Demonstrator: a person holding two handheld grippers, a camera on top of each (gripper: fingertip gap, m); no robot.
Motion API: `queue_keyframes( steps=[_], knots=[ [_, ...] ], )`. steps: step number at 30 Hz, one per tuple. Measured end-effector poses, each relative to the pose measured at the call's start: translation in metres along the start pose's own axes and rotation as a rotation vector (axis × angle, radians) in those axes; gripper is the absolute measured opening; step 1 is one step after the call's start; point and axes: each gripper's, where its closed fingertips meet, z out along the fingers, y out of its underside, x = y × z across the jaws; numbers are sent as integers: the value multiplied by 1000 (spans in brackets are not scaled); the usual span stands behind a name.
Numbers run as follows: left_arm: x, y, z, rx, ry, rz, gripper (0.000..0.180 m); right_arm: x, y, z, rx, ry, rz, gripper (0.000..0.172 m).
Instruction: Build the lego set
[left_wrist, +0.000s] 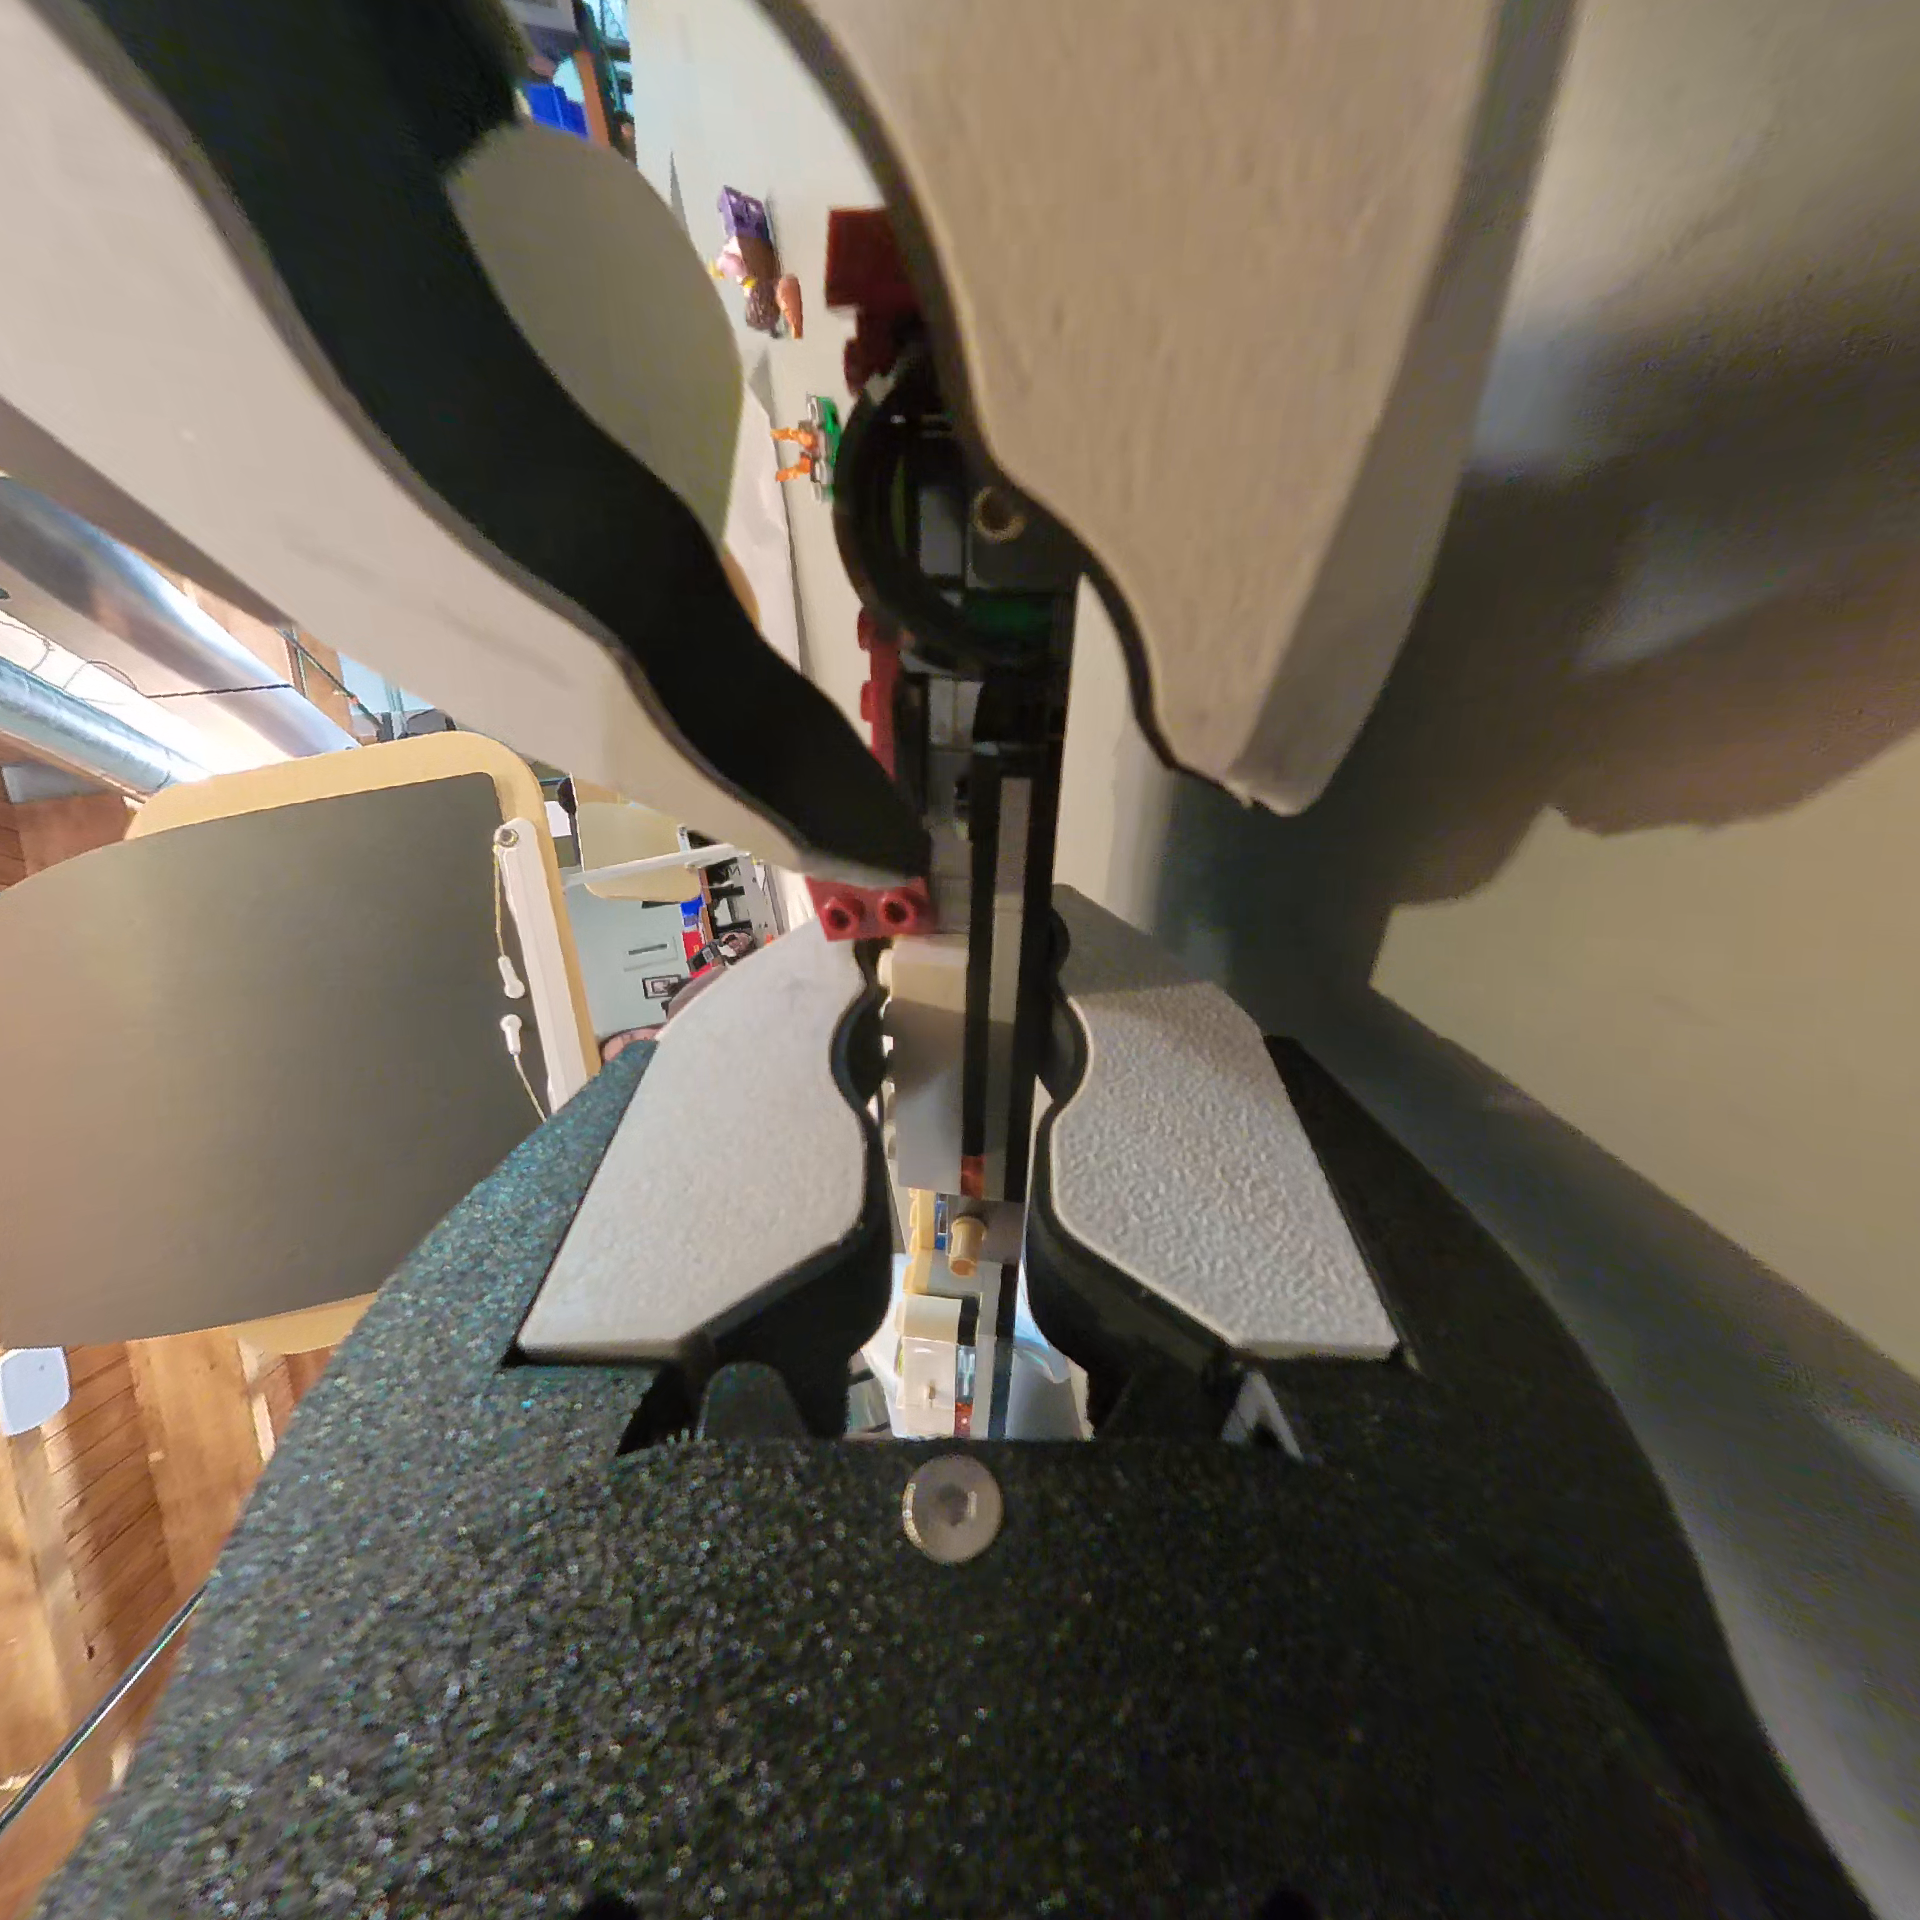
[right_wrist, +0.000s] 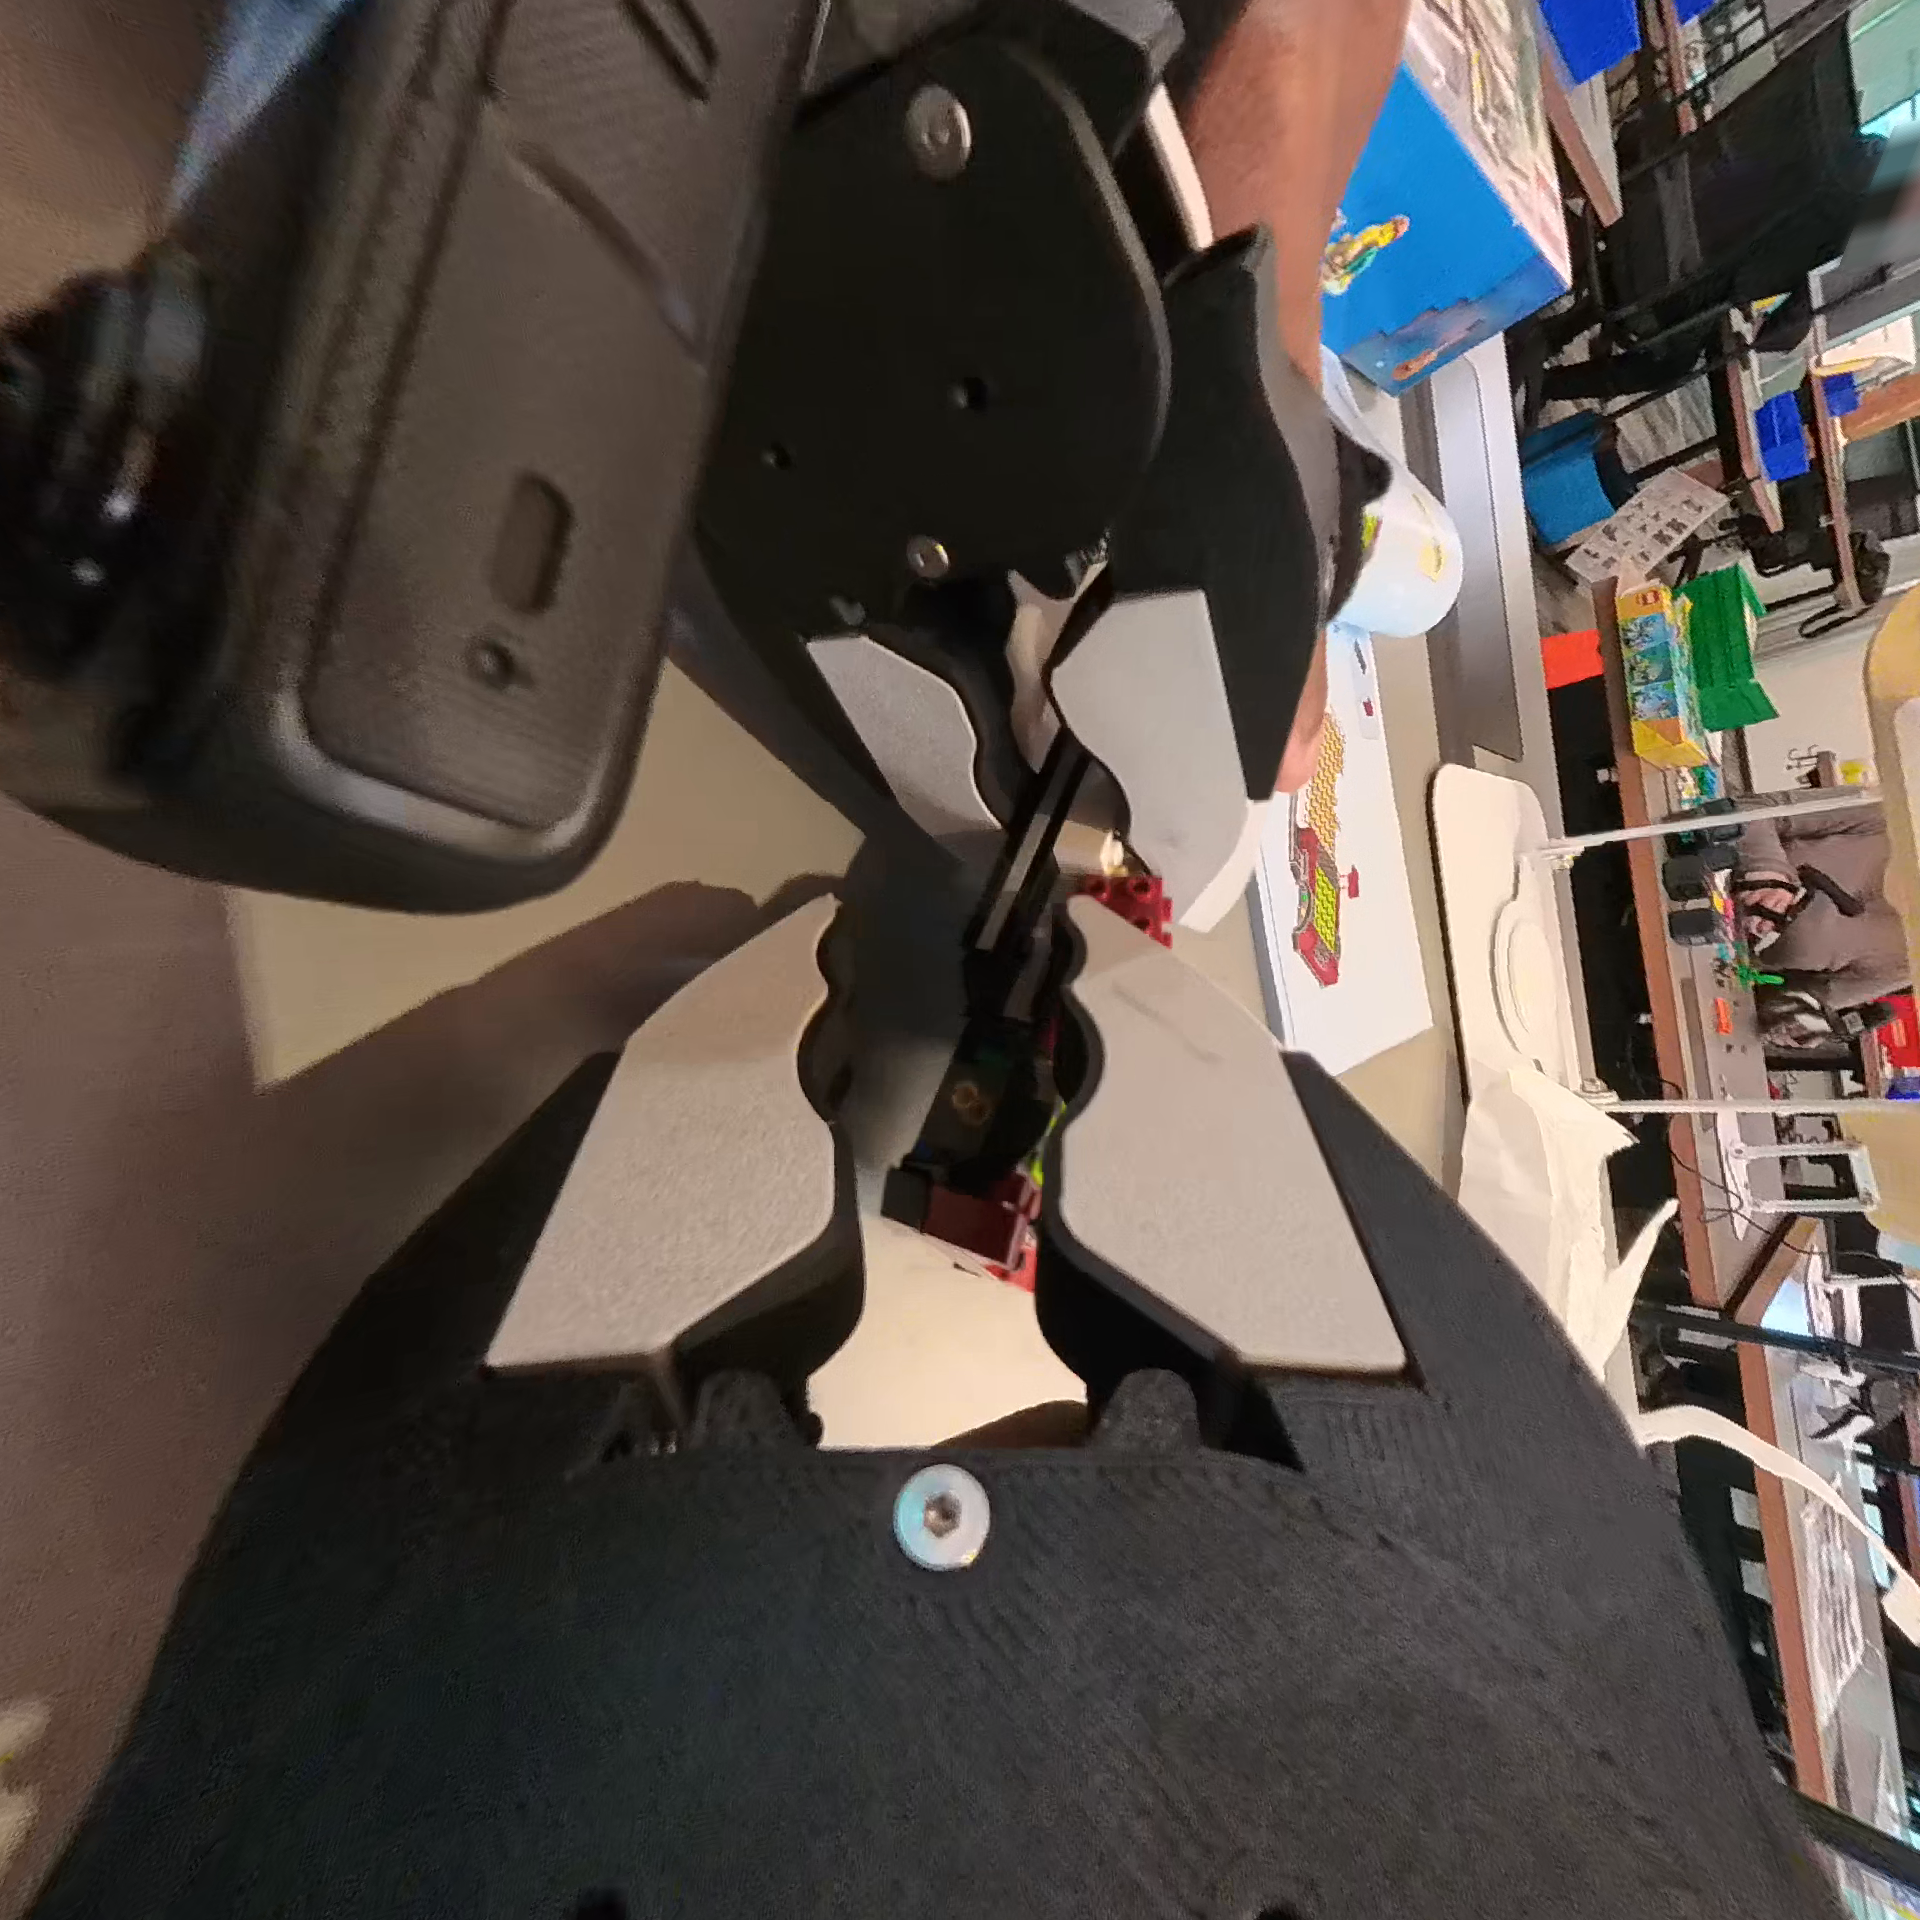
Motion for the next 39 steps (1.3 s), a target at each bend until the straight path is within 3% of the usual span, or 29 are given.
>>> queue_keyframes(
  steps=[8,17,25,33,39],
  knots=[
    [1,-1,0,3,4,-3,25,5,-9,-8,67,-7,52,35],
    [3,1,2,-6,10,6,26,2,2,0,-9,5,19,33],
    [3,-1,2,4,8,8,25,4,-6,-4,49,-1,40,33],
    [1,1,1,2,-1,14,25,32,-2,-6,94,-17,348,31],
    [0,3,1,-6,-3,15,25,29,1,-1,49,35,222,36]
  ],
)
